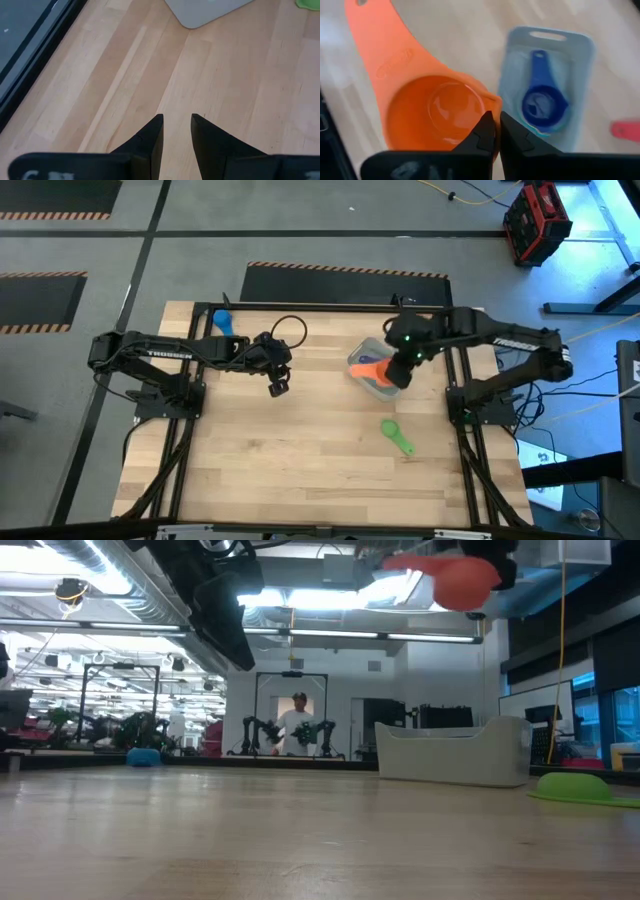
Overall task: Nest measuring cups in basket
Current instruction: Stack the orange measuring cup on top of the dark blue measuring cup in the bin
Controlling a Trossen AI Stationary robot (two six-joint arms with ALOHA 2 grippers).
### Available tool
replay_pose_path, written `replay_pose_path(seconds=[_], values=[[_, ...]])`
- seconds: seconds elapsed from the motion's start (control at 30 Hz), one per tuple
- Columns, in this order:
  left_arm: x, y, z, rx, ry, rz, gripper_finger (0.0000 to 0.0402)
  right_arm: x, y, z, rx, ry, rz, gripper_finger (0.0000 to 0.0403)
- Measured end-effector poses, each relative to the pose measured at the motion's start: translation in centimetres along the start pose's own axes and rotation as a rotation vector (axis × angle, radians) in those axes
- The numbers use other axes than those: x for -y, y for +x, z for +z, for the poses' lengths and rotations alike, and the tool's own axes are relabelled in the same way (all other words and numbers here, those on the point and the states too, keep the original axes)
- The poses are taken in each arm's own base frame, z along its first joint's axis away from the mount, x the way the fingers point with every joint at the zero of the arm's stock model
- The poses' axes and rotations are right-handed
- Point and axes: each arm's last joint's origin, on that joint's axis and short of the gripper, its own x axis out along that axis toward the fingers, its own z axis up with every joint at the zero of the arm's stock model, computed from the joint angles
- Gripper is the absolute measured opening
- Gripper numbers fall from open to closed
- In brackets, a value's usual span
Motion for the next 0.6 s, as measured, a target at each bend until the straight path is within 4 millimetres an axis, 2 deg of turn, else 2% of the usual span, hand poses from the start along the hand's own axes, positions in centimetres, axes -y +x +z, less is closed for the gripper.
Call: replay_pose_path(seconds=[0.2, 0.37, 0.6], values=[[0.0, 0.0, 0.0, 0.0, 0.0, 0.0, 0.0092, 3.1, 0.5, 0.0, -0.001, 0.083, -0.093, 0.0013], [0.0, 0.0, 0.0, 0.0, 0.0, 0.0, 0.0092, 5.7, 3.0, -0.4, -0.055, 0.181, -0.158, 0.0014], [0.0, 0.0, 0.0, 0.0, 0.0, 0.001, 0.0092, 9.0, 6.8, -1.0, -0.043, 0.327, -0.191, 0.0015]])
